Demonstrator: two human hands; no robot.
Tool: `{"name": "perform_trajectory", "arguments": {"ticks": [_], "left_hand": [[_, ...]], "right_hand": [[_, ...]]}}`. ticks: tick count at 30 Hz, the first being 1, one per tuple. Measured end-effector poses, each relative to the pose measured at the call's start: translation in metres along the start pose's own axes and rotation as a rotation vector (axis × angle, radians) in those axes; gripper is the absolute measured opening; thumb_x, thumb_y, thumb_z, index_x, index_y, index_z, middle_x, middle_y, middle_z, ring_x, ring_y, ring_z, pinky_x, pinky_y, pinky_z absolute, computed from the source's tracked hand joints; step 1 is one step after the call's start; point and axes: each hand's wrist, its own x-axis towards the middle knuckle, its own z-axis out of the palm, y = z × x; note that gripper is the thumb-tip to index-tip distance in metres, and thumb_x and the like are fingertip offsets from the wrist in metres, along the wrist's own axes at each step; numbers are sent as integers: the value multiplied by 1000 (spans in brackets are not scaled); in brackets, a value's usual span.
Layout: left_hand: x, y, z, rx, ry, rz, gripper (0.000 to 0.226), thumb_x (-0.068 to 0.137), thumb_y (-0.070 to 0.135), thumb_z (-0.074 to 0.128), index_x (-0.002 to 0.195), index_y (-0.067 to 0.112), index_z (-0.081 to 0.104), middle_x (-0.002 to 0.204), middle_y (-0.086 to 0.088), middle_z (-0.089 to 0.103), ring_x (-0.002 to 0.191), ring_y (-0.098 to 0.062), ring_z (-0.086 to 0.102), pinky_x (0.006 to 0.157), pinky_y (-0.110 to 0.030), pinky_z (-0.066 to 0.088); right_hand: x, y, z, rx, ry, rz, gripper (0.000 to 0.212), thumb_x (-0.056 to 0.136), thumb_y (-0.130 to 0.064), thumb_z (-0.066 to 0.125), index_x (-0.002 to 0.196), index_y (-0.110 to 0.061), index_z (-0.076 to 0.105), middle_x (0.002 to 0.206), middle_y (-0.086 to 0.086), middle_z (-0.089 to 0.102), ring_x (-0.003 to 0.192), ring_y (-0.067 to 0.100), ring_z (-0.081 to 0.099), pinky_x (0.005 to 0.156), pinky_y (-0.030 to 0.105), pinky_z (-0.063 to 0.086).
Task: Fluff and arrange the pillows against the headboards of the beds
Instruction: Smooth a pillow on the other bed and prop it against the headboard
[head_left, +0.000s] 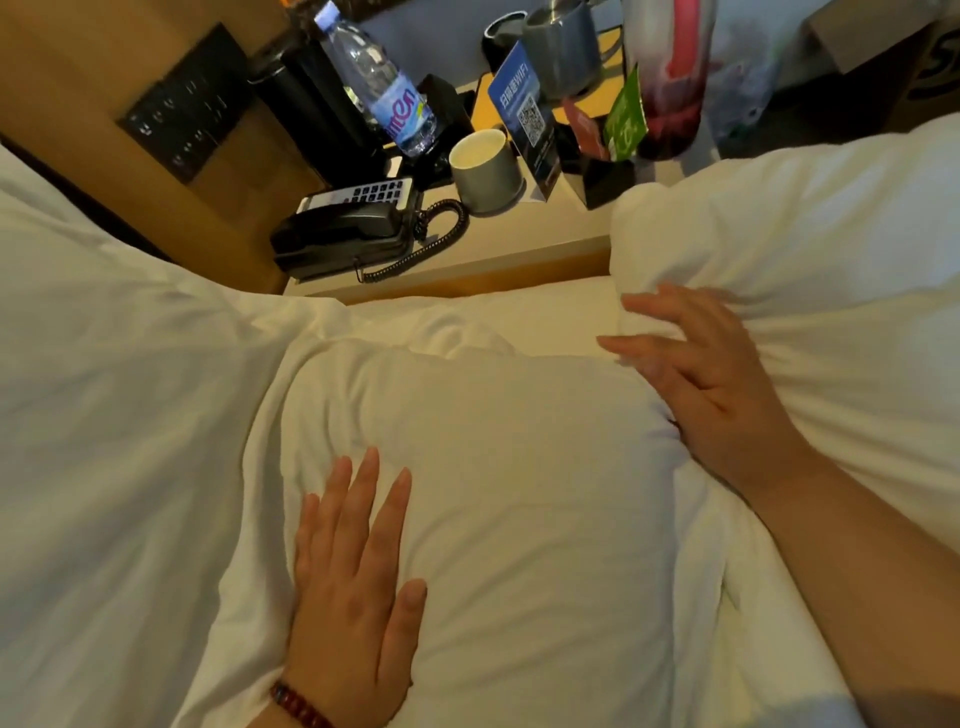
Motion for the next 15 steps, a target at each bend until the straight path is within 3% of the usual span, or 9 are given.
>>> {"name": "perform_trajectory", "arguments": {"ticks": [4,7,10,15], "left_hand": [[3,2,3,3,33,28,58,102,49,12,154,24,16,159,-11,21,148,-36,16,115,-59,13],[4,5,5,15,32,26,58,102,50,12,154,25,15,158,-11,21,147,-36,16,114,-61,14],[6,8,1,22,6,5,58,102,50,11,153,22,18,158,-12,23,147,-34,18,114,-59,13],[12,13,-24,8,12,-7,53,103,45,21,143,16,39,147,-9,44,138,-27,39,112,-52,27]], "right_hand": [[2,-7,-4,143,-152,39,39,95,-52,42,117,-33,69,130,-18,59,135,5,42,119,48,14],[3,-10,-8,186,-183,21,32,92,-48,50,116,-38,67,126,-26,60,127,1,49,116,44,23],[0,-14,-10,190,-196,-28,27,94,-43,48,116,-45,64,139,-27,50,130,6,46,107,41,33],[-9,-11,-10,151,-232,-46,35,98,-42,41,124,-37,64,127,-27,59,132,2,43,113,35,26]]}}
